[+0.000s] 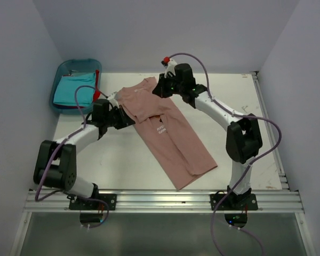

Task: Fold and stack the t-shirts
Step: Rotate the tshirt 90 degrees

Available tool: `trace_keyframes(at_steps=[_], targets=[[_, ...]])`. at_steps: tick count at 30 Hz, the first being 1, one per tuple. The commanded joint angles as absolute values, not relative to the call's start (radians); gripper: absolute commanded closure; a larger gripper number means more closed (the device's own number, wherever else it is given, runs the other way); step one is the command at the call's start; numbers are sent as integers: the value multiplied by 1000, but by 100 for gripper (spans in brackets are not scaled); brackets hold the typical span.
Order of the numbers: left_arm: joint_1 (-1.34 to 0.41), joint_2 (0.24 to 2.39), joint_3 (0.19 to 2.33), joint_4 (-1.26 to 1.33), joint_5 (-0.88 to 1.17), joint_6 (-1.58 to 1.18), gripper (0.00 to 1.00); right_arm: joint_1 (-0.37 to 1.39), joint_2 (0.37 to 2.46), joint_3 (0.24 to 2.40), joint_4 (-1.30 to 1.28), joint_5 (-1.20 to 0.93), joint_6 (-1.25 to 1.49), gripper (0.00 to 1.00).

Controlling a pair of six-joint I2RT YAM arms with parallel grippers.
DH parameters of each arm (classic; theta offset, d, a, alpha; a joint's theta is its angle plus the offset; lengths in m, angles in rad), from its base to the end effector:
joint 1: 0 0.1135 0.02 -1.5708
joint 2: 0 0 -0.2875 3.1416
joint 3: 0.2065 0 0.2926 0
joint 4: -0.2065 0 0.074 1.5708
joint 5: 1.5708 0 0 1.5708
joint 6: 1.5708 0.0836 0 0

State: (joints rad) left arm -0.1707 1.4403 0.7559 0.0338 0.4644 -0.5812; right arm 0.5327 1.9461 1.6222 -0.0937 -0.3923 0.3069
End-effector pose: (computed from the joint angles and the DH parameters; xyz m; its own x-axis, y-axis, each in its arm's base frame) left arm 0.3492 -0.0982 0.1739 -0.7751 -0.3645 -0.5161 0.0928 0.7423 -0.6636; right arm 0.4612 0.3090 0.2854 -0.5658 -0.0095 -0.8245 -0.6288 0.6519 0.4240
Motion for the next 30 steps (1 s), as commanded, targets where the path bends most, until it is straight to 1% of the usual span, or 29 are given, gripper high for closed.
trace_keyframes(at_steps=[1,2,5,6,8,13,18,23,30], targets=[[-170,1593,889,189,474,-627,100,520,1948,1710,-325,-39,216,100],[-170,1683,919,192,480,-643,100,512,1974,1733,-345,-32,201,100],[-170,1829,1040,184,469,-660,100,477,2095,1866,-432,-58,206,100],[-170,1851,1061,184,459,-664,100,469,2165,1944,-472,-72,206,100],[-170,1894,1117,183,425,-670,100,462,2219,2009,-495,-119,207,100],[-170,1922,1187,135,351,-672,100,453,2336,2103,-471,-170,233,100],[-170,1902,1157,91,301,-670,100,449,2436,2189,-474,-222,250,100],[-170,1865,1098,57,232,-673,100,448,2485,2175,-472,-215,242,100],[-170,1991,1155,3,213,-683,100,446,2473,2088,-459,-114,241,100]])
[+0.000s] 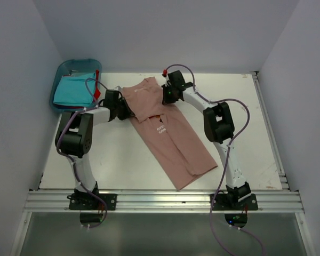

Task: Fold and stack the t-shirts
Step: Rotate the tshirt 90 degrees

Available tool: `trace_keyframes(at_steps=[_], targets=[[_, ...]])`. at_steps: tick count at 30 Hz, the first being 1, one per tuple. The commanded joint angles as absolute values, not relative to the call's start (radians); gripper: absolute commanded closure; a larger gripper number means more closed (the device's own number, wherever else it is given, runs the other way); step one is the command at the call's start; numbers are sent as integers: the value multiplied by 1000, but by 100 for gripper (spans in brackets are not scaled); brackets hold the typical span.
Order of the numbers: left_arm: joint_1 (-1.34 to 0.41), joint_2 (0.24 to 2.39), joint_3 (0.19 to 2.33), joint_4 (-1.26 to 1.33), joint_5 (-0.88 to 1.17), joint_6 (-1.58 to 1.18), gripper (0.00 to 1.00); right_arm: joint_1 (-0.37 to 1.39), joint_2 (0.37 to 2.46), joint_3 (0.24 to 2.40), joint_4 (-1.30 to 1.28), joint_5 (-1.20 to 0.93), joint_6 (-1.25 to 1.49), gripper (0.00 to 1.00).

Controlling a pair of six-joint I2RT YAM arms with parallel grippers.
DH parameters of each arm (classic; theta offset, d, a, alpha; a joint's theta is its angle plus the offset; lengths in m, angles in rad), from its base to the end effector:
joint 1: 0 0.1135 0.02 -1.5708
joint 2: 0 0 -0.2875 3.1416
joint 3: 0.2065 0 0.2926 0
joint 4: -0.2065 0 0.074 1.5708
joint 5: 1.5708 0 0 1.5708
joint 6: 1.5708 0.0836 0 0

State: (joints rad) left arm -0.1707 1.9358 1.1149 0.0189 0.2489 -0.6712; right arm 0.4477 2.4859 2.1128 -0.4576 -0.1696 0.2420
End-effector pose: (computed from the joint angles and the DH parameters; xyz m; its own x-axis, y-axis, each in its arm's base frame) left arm 0.4592 -0.1001 0.1020 -0.7620 -0.4803 -0.4343 -0.1794 0.8011 -0.5711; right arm 0.5725 0.2906 0.1248 -0.7731 -0.1092 -0.6248 -0.3543 0.8914 0.2826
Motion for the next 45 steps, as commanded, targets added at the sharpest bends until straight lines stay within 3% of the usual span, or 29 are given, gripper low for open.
trace_keyframes(at_steps=[1,11,20,29,35,39,40,44,45], targets=[[-170,2008,1167,3,215,-683,100,443,2468,2082,-463,-91,242,100],[-170,2264,1432,-83,256,-663,100,402,2483,2085,-535,75,281,100],[-167,2500,1833,-256,331,-620,100,379,2422,2022,-595,213,322,100],[-167,2318,1646,-154,371,-624,100,373,2413,2019,-558,184,307,100],[-167,2054,1473,35,388,-571,100,373,2275,1847,-272,121,299,99],[-166,1959,1468,57,344,-500,98,371,2201,1802,-180,118,304,90],[-164,1950,1479,42,328,-492,97,371,2191,1796,-170,115,304,73],[-163,1907,1473,3,356,-506,97,373,2117,1746,-166,121,299,45],[-164,1889,1438,-47,359,-511,97,374,2079,1735,-195,126,296,42]])
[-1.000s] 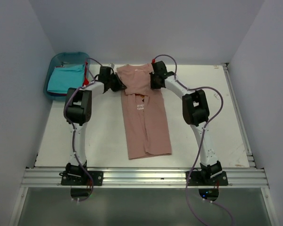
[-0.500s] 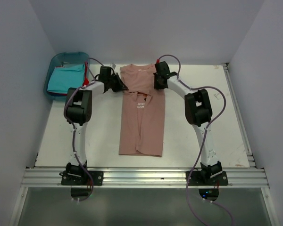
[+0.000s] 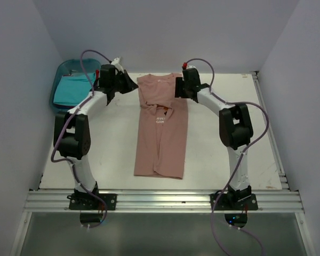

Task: Fold and stack the t-shirts
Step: Rotate the tshirt 90 degrees

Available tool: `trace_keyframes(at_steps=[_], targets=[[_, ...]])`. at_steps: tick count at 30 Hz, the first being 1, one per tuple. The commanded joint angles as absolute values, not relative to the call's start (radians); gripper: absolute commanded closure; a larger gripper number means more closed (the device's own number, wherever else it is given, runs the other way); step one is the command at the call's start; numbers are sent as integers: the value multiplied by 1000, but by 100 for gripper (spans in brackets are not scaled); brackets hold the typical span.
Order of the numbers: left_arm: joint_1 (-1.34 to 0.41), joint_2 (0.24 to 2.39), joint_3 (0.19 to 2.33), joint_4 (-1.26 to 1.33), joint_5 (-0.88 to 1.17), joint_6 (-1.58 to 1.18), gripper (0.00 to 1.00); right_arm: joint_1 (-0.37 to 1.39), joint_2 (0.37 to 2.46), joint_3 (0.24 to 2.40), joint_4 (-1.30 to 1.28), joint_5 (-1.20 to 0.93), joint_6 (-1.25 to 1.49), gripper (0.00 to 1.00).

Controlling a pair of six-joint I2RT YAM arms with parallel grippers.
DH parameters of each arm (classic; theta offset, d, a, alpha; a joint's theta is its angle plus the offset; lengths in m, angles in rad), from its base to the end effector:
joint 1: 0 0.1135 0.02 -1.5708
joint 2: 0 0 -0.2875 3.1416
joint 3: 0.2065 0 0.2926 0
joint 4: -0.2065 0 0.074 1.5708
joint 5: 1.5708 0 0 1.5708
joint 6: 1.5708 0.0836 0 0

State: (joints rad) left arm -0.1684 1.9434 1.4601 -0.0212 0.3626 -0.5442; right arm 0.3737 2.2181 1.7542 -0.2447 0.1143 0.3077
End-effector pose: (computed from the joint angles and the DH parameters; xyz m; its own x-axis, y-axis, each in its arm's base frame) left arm 0.5267 -0.1196 0.2278 -0.6473 -0.3810 -0.6602 0.1493 0.7860 -0.5999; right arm 0.5580 0.2085 0.1661 -0.6628 0.0633 -0.7461 -0.0853 0.9836 0.1592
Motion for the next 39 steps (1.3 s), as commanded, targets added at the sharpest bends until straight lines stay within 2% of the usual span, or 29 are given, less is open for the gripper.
trace_keyframes(at_steps=[1,3,6,7,8,9,15,19,22,28,32,39], targets=[[-167,1840,1410,-61,362,-518,97,373,2053,1721,-219,127,299,40],[-182,1784,1297,-106,363,-532,97,376,1969,1649,-279,111,307,40],[-205,1662,1123,-193,380,-540,97,403,1826,1491,-348,104,334,48],[-212,1602,1077,-215,391,-543,99,416,1792,1447,-363,104,339,54],[-228,1571,993,-234,396,-542,100,431,1751,1362,-389,110,348,64],[-239,1542,951,-274,397,-540,100,460,1715,1317,-399,104,365,100],[-379,1293,709,-319,445,-609,100,612,1467,1011,-417,-33,507,100],[-466,1171,626,-289,442,-653,100,621,1346,847,-338,-196,616,100],[-469,1152,545,-207,474,-679,100,624,1269,770,-310,-180,638,100],[-512,1249,469,-152,368,-666,100,624,1299,698,-292,-176,621,100],[-526,1252,443,-85,304,-658,100,624,1325,625,-131,-271,663,100],[-544,1308,439,-46,337,-679,100,630,1371,594,-121,-275,672,100]])
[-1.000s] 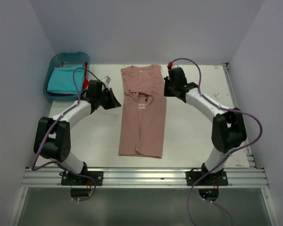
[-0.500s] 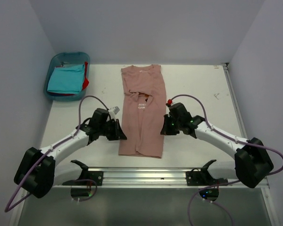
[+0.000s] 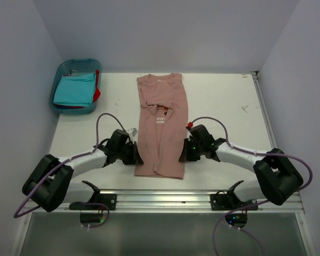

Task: Fold and stack the t-shirts
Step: Rotate the tshirt 90 degrees, then grab the bottom of the folded rectangular tshirt with both arms

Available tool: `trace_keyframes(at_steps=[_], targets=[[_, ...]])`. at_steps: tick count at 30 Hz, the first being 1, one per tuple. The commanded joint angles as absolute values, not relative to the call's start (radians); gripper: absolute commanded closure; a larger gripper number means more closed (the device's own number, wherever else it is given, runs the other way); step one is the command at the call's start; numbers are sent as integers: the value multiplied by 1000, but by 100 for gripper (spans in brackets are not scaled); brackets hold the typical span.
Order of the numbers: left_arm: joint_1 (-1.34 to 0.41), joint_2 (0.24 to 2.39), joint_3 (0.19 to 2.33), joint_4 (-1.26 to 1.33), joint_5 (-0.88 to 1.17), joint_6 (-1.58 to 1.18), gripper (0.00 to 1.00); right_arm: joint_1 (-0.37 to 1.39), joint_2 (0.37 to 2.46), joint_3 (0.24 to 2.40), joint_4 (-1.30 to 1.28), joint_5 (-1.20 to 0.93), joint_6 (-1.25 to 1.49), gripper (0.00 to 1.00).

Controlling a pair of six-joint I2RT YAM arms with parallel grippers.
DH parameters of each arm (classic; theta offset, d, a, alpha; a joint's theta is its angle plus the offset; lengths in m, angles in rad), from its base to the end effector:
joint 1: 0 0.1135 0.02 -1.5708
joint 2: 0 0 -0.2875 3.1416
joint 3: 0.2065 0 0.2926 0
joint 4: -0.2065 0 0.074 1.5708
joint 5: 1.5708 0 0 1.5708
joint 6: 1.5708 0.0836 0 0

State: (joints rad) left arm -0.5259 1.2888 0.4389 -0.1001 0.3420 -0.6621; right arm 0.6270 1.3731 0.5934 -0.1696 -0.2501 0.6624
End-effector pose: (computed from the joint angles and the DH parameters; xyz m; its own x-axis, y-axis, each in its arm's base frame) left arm 0.2133 -0.1562 0.0899 -0.9493 -0.1186 -0.2911 0.0736 0.8164 -0.5728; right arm 0.2305 0.1925 0.1107 -0.9405 0.0544 -0.3354 -0.1353 0.8454 0.5168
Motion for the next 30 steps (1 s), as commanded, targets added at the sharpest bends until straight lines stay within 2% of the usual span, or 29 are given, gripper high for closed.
trace_keyframes(at_steps=[1,7,14,20,24,25,26,27,29,30], targets=[[-561,1308,439,-55,334,-692,100,632,1370,595,-136,-256,664,100],[-653,1305,402,-132,327,-785,100,634,1388,595,-239,-210,621,100],[-765,1308,311,-75,341,-894,100,640,1428,586,-328,-218,606,100],[-796,1252,348,-72,278,-894,100,643,1342,577,-336,-210,591,100],[-799,1136,443,-158,163,-844,100,643,1229,575,-304,-236,580,100],[-802,1109,478,-179,144,-838,97,643,1194,574,-305,-229,583,87],[-802,1065,489,-217,129,-831,84,643,1133,574,-330,-216,589,79],[-802,1043,495,-238,117,-839,58,643,1097,575,-348,-206,592,73],[-804,1003,482,-262,143,-853,50,641,1025,580,-434,-154,597,56],[-804,993,471,-268,181,-883,41,641,1010,581,-463,-140,600,54]])
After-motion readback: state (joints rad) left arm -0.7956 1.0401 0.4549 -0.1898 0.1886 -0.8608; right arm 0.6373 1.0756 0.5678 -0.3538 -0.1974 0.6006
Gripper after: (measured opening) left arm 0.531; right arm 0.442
